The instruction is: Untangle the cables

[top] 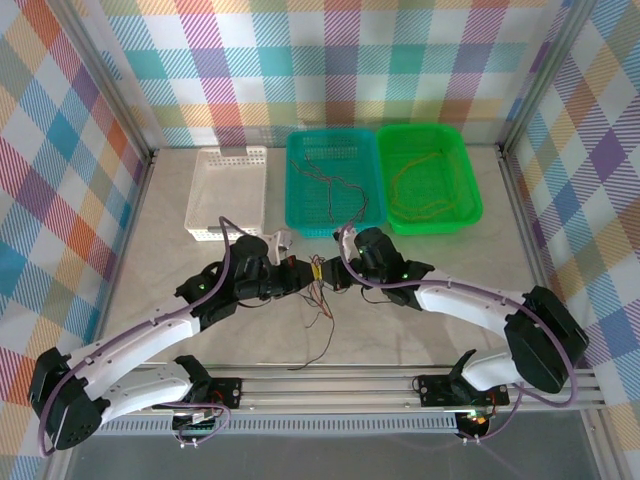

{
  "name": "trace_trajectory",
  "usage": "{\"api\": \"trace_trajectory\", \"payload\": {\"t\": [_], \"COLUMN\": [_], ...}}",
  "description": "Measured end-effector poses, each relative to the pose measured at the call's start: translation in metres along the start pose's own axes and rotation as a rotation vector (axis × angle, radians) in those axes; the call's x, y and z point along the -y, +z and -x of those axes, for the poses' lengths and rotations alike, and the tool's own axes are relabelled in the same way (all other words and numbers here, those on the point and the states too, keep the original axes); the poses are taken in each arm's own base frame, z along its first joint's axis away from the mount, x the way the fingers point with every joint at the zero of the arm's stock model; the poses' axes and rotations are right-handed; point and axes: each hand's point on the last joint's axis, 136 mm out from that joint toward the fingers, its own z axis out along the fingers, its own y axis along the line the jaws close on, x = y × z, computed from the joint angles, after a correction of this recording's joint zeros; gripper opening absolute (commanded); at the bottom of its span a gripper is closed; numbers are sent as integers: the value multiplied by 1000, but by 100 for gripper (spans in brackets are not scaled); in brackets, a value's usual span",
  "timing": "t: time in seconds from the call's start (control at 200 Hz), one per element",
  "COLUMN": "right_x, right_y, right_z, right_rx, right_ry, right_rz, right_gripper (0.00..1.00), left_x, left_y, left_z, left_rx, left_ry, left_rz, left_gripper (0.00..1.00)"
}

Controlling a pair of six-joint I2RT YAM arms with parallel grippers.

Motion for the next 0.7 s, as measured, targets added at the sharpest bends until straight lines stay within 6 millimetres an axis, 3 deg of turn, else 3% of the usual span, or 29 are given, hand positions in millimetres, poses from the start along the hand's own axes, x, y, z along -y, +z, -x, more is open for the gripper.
{"api": "trace_trajectory", "payload": {"t": [0.195,0.54,0.7], "right_x": [13,69,102], "right_y": [1,-5,-18], "right_z": [-8,-54,-60], "right_rx": [0,-59,-41], "right_ry": [4,55,147], "right_rz": [-44,-227,-308], "right_gripper": [0,0,0], "left_x": [13,79,109], "left_y": [-31,-129,-149], "left_z": [11,69,91], "left_rx": [57,316,381], "left_ry": [54,212,303], "left_rz": [23,-17,-32], "left_gripper": [0,0,0]}}
